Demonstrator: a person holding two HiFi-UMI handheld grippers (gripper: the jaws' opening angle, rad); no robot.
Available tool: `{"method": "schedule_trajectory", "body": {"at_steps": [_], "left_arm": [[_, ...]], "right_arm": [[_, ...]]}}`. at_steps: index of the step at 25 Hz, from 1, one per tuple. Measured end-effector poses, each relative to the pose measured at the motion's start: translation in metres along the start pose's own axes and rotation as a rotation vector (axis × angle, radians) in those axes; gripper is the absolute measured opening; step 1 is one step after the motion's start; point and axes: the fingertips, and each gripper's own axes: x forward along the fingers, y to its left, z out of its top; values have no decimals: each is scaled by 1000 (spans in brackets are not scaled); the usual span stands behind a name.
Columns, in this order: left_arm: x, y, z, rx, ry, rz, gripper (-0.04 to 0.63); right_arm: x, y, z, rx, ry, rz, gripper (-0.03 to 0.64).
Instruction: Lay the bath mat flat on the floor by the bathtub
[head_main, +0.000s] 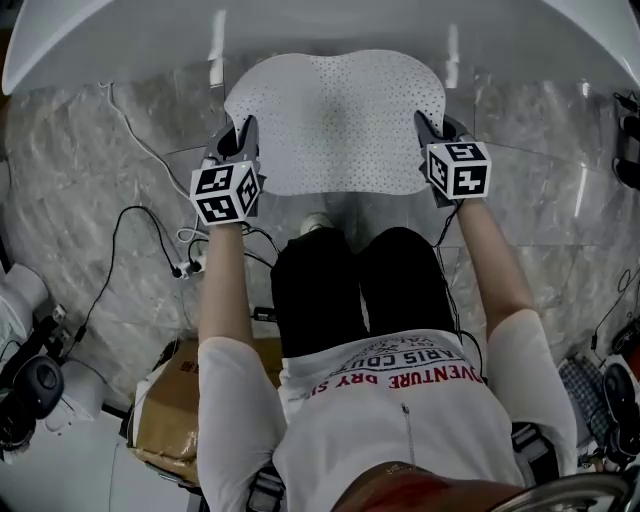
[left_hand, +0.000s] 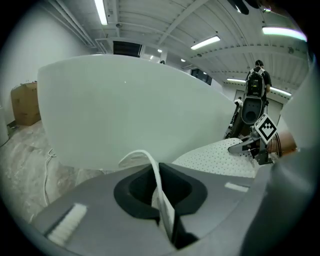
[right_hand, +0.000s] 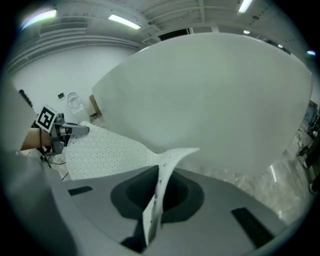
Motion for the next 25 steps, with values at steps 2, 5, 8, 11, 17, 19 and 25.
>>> {"method": "schedule_trajectory", "body": {"at_steps": [2, 5, 8, 11, 17, 19, 25], "left_arm": [[20, 4, -19, 24, -6, -7, 20], [47, 9, -40, 59, -11, -18, 20], [67, 12, -59, 93, -9, -31, 20], [83, 17, -77, 102, 14, -27, 20], [113, 32, -119, 88, 92, 23, 21], [124, 41, -137, 70, 118, 45, 21], [142, 79, -185, -15, 173, 129, 21]], "right_arm": [[20, -10, -21, -2, -3, -12, 19], [45, -26, -46, 6, -6, -31, 20], [64, -39, -68, 0, 2, -50, 19], [79, -47, -88, -3, 21, -66, 20], [107, -70, -131, -17, 115, -90, 20], [117, -81, -147, -20, 151, -106, 20], [135, -113, -189, 4, 240, -175, 20]]}}
